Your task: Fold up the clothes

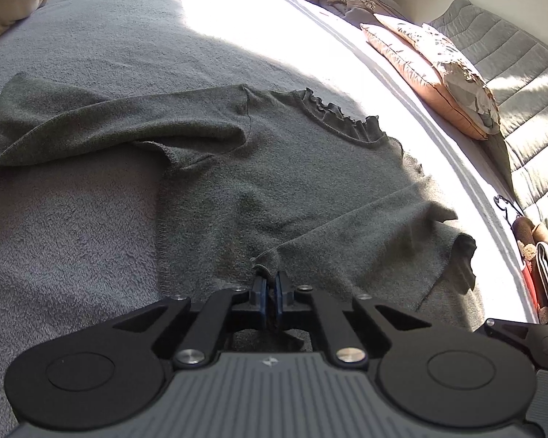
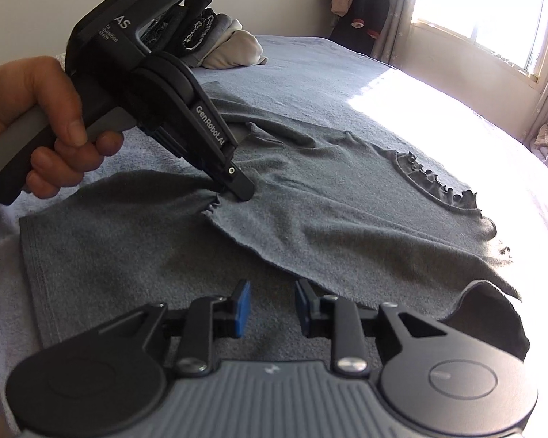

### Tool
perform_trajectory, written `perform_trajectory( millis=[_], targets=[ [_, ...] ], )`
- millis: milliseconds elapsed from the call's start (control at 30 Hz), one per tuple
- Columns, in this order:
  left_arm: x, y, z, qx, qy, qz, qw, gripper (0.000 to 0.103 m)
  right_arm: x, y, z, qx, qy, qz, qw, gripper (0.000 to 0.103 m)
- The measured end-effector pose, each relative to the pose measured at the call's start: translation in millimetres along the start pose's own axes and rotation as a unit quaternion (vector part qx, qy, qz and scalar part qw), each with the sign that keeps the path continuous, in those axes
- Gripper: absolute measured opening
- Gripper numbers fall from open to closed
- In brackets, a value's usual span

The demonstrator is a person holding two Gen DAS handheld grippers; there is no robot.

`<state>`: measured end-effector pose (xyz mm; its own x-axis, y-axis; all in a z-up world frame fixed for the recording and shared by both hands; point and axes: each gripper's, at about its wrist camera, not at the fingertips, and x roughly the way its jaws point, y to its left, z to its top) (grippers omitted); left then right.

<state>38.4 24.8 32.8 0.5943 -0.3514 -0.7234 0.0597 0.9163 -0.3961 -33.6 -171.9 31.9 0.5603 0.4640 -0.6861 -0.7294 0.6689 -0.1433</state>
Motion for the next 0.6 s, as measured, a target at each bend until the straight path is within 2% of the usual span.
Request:
perform_trajectory(
  millis=[67,167,200,267,333,367,433,500,533,600],
  targets=[
    [-8.4,1.5,2.9,0.0,-0.018,-0.01,0.9998,0.003,0.2,-10.1,-2.6,0.023,0.005,0.0,1.0,0.028],
    [-20.8,6.3,7.8,-0.003,-0.04,-0.025,0.9989,0.003,-4.4,-39.4,-10.1,0.092,0.009,-0.009,0.996,0.039],
    [-24.2,8.5,9.3,-0.005,-0.044,-0.027,0.9986,0.003,-7.3,-53.9,-13.5,0.126,0.008,-0.018,0.992,0.041],
    [-30.2,13.3,12.5,-0.01,-0.052,-0.03,0.9982,0.003,-14.5,-89.2,-25.3,0.214,0.003,-0.027,0.976,0.041],
    [-32.6,20.0,15.8,-0.015,-0.055,-0.024,0.9981,0.003,-23.7,-129.4,-44.8,0.323,-0.016,-0.027,0.946,0.042],
    [-33.3,22.8,17.3,-0.018,-0.056,-0.021,0.998,0.003,-28.0,-148.1,-57.7,0.382,-0.031,-0.021,0.924,0.042],
    [-32.5,26.5,19.4,-0.024,-0.054,-0.016,0.9981,0.003,-31.9,-180.3,-87.2,0.502,-0.062,-0.001,0.862,0.043],
    [-31.8,30.1,21.4,-0.029,-0.052,-0.011,0.9982,0.003,-30.0,-196.8,-104.9,0.571,-0.085,0.019,0.816,0.043],
    [-32.0,31.7,22.3,-0.032,-0.052,-0.01,0.9981,0.003,-29.7,-201.2,-108.0,0.585,-0.095,0.022,0.805,0.043],
    [-34.3,33.5,23.1,-0.034,-0.056,-0.013,0.9978,0.003,-29.5,-204.8,-105.5,0.588,-0.108,0.006,0.801,0.043]
  ],
)
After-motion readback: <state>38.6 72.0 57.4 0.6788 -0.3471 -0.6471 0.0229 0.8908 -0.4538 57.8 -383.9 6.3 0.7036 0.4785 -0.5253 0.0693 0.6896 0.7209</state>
